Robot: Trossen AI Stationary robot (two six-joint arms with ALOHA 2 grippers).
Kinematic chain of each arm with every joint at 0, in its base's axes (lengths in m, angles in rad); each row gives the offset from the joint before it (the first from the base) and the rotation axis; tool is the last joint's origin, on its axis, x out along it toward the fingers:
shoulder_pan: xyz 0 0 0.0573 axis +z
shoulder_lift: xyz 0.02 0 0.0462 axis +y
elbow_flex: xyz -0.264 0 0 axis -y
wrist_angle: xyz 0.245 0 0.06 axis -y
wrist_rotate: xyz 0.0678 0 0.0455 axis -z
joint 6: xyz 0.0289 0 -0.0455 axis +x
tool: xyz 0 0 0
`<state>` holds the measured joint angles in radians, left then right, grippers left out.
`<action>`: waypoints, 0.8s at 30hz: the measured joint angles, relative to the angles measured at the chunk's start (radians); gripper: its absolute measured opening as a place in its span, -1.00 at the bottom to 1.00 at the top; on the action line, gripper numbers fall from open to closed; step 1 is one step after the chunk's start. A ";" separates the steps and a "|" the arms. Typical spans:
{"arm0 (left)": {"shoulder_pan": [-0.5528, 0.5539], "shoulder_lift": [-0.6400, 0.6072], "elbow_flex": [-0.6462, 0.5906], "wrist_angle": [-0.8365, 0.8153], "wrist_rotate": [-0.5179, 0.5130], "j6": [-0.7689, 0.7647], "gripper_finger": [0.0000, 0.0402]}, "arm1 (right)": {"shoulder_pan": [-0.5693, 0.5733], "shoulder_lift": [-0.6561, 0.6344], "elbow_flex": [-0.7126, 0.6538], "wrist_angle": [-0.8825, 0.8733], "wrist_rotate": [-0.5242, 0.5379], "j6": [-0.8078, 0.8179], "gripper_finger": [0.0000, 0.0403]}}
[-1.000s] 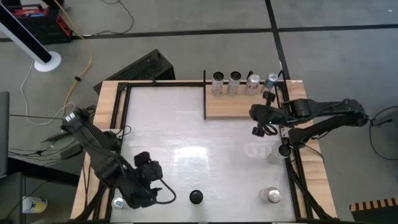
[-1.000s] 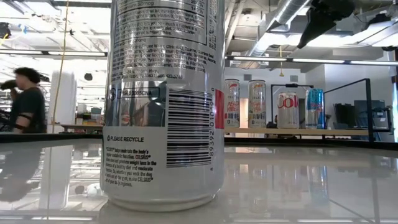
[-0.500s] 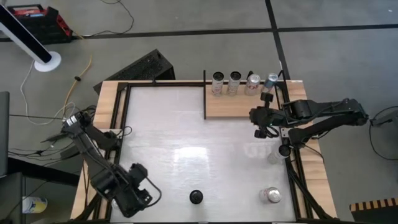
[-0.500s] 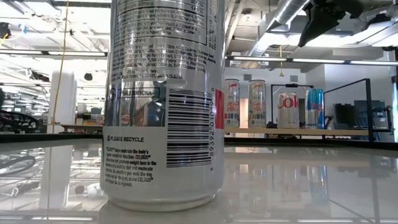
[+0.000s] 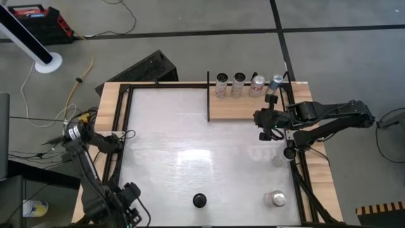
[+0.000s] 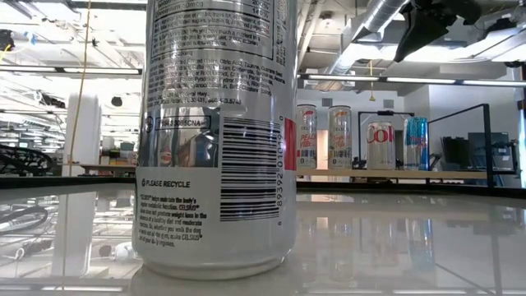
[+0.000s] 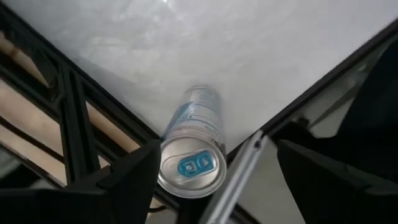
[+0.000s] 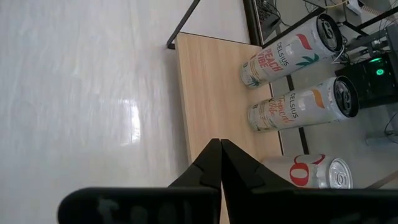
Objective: Place canned beverage on shelf
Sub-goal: Put the blue soda can on the shelf aligned with the other blue soda can
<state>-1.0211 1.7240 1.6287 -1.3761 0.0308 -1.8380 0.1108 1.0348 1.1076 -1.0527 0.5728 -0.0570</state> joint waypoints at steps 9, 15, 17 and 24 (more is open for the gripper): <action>-0.008 0.030 0.000 -0.005 0.014 0.041 0.52 | 0.000 0.000 0.000 0.018 -0.003 0.003 -0.86; -0.008 0.030 0.000 -0.054 0.018 0.040 0.52 | 0.000 0.000 0.000 0.018 -0.053 0.003 -0.87; -0.008 0.030 0.000 -0.054 0.027 0.048 0.52 | 0.000 0.000 0.000 0.018 -0.053 0.003 -0.87; -0.017 0.030 -0.060 -0.031 0.079 0.052 0.52 | 0.000 0.000 0.000 0.018 -0.053 0.003 -0.85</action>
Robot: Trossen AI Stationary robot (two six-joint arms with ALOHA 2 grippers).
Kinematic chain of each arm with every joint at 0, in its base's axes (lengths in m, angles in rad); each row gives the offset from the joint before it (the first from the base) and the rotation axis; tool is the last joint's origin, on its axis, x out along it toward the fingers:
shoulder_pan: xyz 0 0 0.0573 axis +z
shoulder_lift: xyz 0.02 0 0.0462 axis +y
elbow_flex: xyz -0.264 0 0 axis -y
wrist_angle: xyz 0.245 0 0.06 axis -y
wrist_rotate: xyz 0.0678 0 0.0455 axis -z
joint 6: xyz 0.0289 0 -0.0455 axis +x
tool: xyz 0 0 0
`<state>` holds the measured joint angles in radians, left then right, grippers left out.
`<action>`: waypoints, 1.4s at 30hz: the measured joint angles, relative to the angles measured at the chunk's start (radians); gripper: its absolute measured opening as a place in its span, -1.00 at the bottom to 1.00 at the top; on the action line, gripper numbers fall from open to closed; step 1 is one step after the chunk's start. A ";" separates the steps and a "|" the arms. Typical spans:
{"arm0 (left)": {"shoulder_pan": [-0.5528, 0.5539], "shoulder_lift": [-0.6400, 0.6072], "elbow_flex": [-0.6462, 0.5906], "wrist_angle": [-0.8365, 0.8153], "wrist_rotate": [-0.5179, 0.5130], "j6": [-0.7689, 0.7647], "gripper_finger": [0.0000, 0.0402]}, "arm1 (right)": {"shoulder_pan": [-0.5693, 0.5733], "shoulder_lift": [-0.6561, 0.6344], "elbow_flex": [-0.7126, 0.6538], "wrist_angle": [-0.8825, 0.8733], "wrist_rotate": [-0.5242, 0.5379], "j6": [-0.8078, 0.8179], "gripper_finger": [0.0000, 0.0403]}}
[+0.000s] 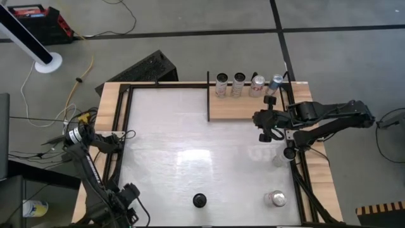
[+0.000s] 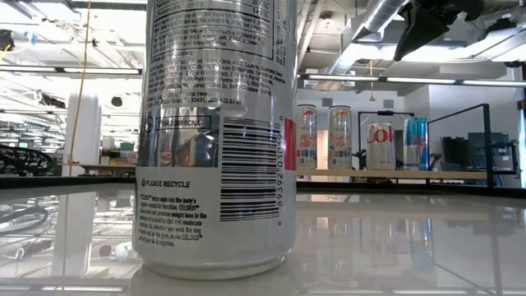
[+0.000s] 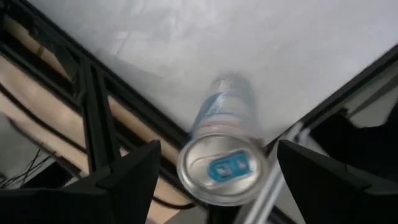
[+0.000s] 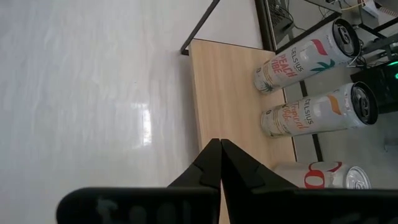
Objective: Place canned beverage on shelf
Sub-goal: Put the blue soda can on the shelf aligned with the other blue soda can
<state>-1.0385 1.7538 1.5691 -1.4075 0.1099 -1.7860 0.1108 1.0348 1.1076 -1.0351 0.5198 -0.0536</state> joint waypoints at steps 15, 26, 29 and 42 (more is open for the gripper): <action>0.000 0.001 -0.100 0.151 0.119 0.046 0.50 | 0.000 0.000 0.000 0.008 0.000 0.000 -0.85; -0.001 -0.001 -0.099 0.149 0.127 0.047 0.11 | 0.000 0.000 0.000 0.012 0.000 -0.001 -0.85; -0.001 -0.001 -0.099 0.150 0.123 0.047 0.11 | 0.000 0.000 0.000 0.012 0.000 -0.001 -0.85; 0.129 -0.049 -0.100 0.134 -0.001 0.168 0.11 | -0.002 0.000 0.000 0.024 0.000 -0.009 -0.87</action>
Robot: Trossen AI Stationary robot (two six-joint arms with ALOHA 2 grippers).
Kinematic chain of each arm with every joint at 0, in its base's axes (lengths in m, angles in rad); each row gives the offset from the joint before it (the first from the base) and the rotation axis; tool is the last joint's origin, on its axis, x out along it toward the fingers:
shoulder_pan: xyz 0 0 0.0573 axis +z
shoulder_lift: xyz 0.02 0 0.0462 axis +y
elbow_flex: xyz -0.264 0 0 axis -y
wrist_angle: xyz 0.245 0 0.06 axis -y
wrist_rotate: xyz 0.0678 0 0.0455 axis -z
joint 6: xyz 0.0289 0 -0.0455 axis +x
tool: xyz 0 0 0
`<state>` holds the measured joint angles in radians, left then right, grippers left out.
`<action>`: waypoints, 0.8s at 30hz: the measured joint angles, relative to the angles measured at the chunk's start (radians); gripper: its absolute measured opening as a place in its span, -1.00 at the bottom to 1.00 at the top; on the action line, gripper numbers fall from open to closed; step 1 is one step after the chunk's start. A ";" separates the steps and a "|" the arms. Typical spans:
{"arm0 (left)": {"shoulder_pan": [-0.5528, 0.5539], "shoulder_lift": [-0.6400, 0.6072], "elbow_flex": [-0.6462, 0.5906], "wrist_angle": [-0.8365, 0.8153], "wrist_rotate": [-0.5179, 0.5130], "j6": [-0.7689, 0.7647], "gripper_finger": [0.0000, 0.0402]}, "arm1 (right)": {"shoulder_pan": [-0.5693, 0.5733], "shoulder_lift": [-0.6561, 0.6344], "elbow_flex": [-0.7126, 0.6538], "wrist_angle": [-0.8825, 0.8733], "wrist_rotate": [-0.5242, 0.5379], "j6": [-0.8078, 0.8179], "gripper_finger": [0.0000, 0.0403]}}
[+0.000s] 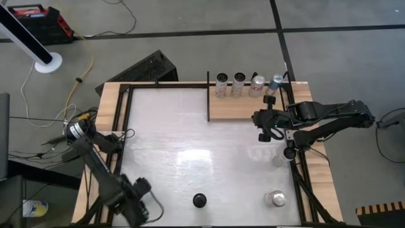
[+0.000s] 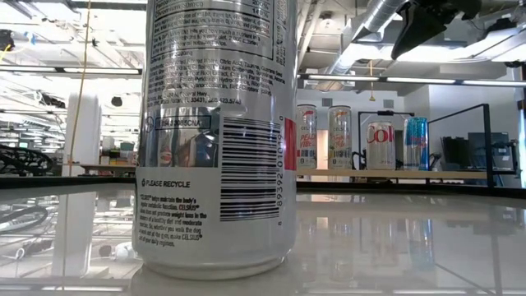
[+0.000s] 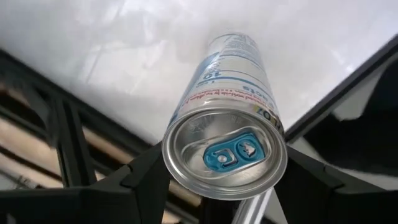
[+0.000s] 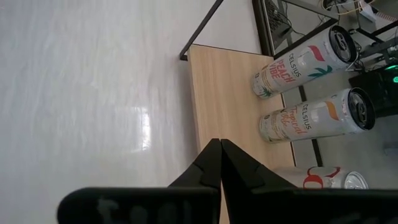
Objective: Place canned beverage on shelf
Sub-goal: Put the blue soda can on the shelf aligned with the other blue soda can
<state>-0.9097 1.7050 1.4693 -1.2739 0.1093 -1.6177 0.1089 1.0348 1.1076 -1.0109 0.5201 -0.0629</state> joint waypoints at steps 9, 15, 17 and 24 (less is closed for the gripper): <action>0.337 -0.043 0.000 0.008 -0.038 0.288 0.11 | 0.002 -0.069 -0.001 -0.014 -0.001 -0.021 -0.88; 0.599 -0.041 0.000 0.080 -0.003 0.551 0.11 | 0.002 -0.211 -0.096 0.014 -0.040 -0.019 -0.86; 0.679 -0.041 0.000 0.118 0.021 0.623 0.11 | 0.002 -0.264 -0.141 0.038 -0.054 -0.017 -0.86; 0.904 -0.041 0.057 0.169 0.016 0.764 0.11 | 0.002 -0.386 -0.231 0.095 -0.104 -0.017 -0.87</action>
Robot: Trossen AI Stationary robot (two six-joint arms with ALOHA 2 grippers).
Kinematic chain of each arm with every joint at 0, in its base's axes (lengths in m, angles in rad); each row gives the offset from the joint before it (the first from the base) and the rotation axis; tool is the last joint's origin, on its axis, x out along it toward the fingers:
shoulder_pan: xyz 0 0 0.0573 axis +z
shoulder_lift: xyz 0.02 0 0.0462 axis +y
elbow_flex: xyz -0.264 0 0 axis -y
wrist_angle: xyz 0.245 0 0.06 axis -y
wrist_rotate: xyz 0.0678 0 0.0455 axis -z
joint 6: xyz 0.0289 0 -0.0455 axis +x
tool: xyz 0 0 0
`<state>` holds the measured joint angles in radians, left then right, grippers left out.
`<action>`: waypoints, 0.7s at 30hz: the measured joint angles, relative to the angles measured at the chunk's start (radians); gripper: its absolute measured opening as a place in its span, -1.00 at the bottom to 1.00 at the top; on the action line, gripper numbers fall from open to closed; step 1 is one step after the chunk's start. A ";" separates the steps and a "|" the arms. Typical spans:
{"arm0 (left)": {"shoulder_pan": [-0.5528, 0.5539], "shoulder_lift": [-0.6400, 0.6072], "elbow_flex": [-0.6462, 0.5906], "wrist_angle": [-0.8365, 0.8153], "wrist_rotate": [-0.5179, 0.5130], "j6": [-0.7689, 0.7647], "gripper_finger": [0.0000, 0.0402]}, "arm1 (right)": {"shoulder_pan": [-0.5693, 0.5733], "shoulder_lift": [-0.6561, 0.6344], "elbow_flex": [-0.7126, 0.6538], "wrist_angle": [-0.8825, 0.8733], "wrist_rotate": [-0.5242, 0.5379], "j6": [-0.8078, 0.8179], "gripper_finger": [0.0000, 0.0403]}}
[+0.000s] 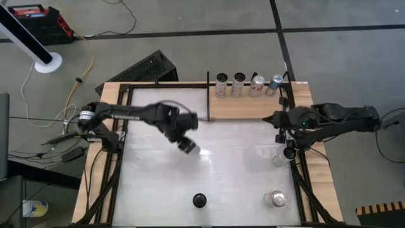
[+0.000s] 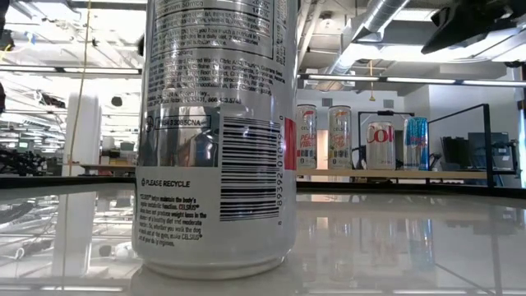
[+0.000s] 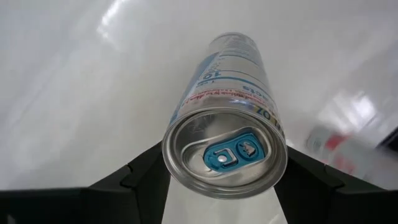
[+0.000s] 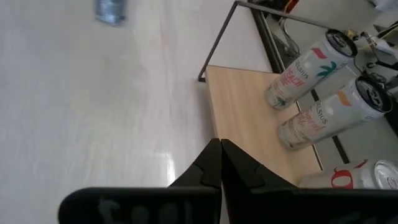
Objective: Place canned beverage on shelf
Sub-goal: Put the blue soda can on the shelf aligned with the other blue soda can
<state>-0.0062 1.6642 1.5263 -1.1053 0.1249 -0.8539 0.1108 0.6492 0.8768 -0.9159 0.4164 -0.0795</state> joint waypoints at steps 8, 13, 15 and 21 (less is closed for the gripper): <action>0.132 0.029 0.053 -0.004 -0.013 0.019 0.11 | 0.000 -0.023 -0.016 0.027 0.000 -0.019 -0.87; 0.140 0.122 0.149 -0.016 0.002 0.018 0.11 | -0.001 -0.022 -0.016 0.028 0.000 -0.025 -0.87; 0.134 0.171 0.214 -0.061 -0.003 0.018 0.11 | -0.001 -0.022 -0.016 0.028 0.000 -0.026 -0.86; 0.116 0.319 0.410 -0.252 -0.025 0.057 0.11 | -0.001 -0.022 -0.016 0.028 0.001 -0.026 -0.87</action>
<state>0.1100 1.9832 1.9363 -1.3571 0.1001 -0.7967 0.1097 0.6273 0.8608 -0.8879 0.4171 -0.1059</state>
